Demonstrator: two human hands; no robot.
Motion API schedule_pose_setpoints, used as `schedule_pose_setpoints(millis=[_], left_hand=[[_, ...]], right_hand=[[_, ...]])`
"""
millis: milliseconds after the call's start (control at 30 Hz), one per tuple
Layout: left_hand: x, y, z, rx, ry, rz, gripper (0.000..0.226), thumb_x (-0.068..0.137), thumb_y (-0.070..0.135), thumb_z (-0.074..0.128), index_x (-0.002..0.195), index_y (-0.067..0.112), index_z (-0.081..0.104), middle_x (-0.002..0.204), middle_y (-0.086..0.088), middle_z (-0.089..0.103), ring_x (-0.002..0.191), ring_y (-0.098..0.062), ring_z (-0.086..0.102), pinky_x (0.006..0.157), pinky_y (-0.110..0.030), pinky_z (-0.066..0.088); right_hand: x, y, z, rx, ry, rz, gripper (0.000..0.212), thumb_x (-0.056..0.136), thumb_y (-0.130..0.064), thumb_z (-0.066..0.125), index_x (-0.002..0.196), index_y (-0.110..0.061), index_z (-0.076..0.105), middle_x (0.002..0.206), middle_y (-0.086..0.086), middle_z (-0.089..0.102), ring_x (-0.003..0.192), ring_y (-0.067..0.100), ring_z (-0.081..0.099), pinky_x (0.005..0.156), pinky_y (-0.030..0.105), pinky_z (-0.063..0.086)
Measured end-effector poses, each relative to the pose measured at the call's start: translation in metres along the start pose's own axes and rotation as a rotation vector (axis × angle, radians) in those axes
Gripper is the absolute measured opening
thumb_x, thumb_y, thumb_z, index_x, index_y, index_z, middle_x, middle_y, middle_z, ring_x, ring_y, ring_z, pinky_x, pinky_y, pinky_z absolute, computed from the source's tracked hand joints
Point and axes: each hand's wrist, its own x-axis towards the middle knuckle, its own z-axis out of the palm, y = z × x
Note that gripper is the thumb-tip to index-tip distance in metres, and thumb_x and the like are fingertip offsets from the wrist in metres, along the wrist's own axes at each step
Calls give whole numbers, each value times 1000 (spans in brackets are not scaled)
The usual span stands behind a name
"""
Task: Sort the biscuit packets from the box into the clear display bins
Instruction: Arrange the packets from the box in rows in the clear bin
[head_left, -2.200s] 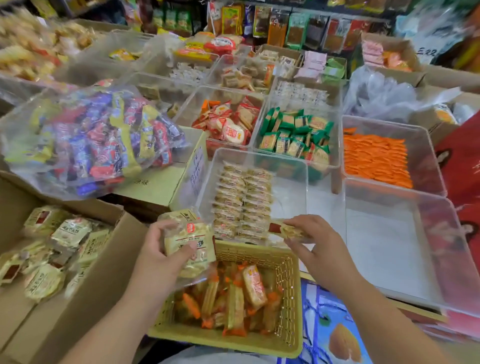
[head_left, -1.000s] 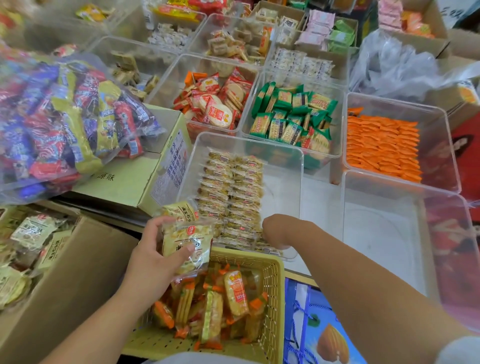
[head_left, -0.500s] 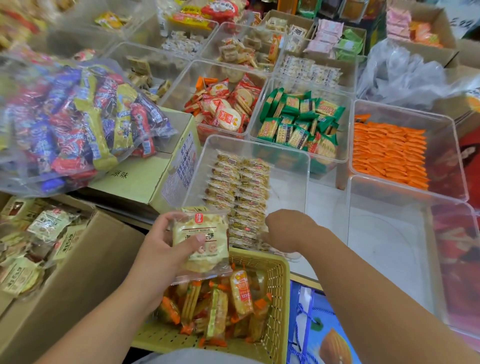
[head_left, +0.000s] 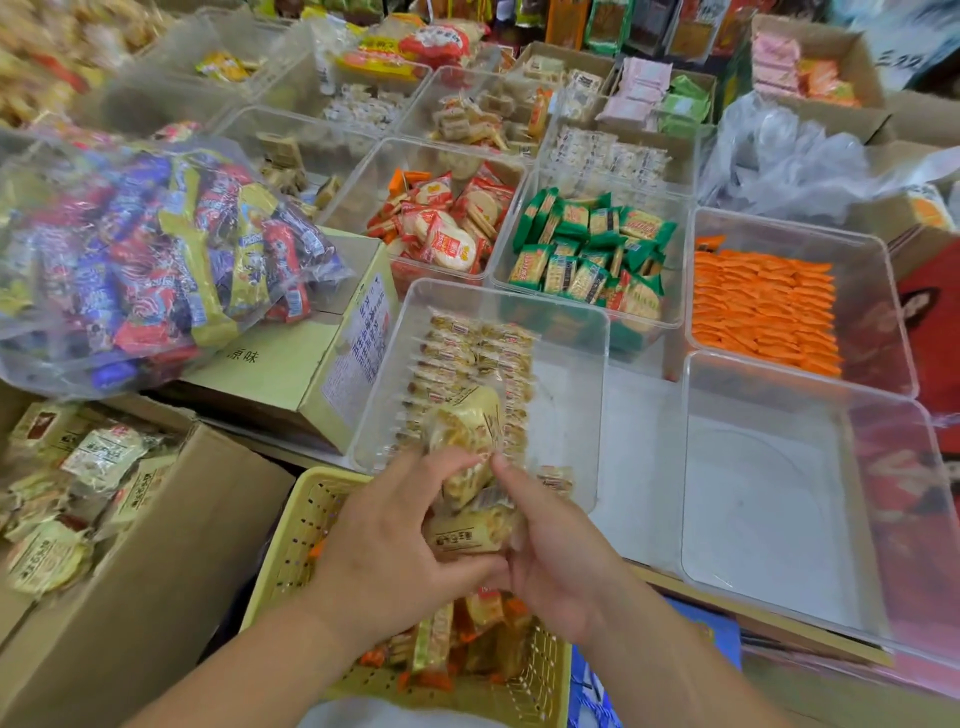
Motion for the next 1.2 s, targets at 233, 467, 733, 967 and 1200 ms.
schedule_pose_setpoints(millis=[233, 467, 733, 967, 1200], left_hand=[[6, -13, -8, -142, 127, -298, 51, 76, 65, 68, 116, 69, 38, 109, 44, 52, 90, 13, 58, 77, -11, 41], [5, -69, 13, -281, 33, -623, 54, 80, 48, 81, 119, 62, 46, 113, 24, 60, 100, -6, 63, 78, -52, 61], [-5, -83, 19, -103, -141, -538, 59, 81, 55, 78, 115, 73, 34, 108, 31, 52, 69, -6, 54, 64, -19, 40], [-7, -93, 16, -161, -208, -540, 61, 83, 49, 79, 120, 71, 36, 116, 33, 47, 89, -8, 57, 81, -30, 42], [-6, -96, 16, -148, -220, -524, 62, 83, 50, 78, 123, 69, 36, 115, 33, 48, 108, 0, 56, 80, -30, 42]], right_hand=[[5, -37, -38, -497, 405, -290, 12, 99, -24, 64, 109, -19, 71, 102, 5, 78, 95, 25, 75, 84, 40, 59], [42, -92, -79, -1961, 428, -463, 36, 99, -18, 58, 129, -36, 66, 118, -5, 69, 105, 22, 58, 85, 35, 51], [90, -86, -78, -2550, 206, -21, 39, 93, -2, 52, 124, -22, 64, 112, 4, 63, 108, 27, 54, 74, 35, 40], [119, -81, -84, -2425, 54, 313, 12, 89, 5, 58, 88, -7, 60, 76, 3, 52, 68, 19, 53, 60, 28, 46], [143, -77, -92, -2455, -132, 383, 26, 93, 9, 49, 109, 6, 69, 69, 5, 41, 79, 26, 49, 73, 32, 45]])
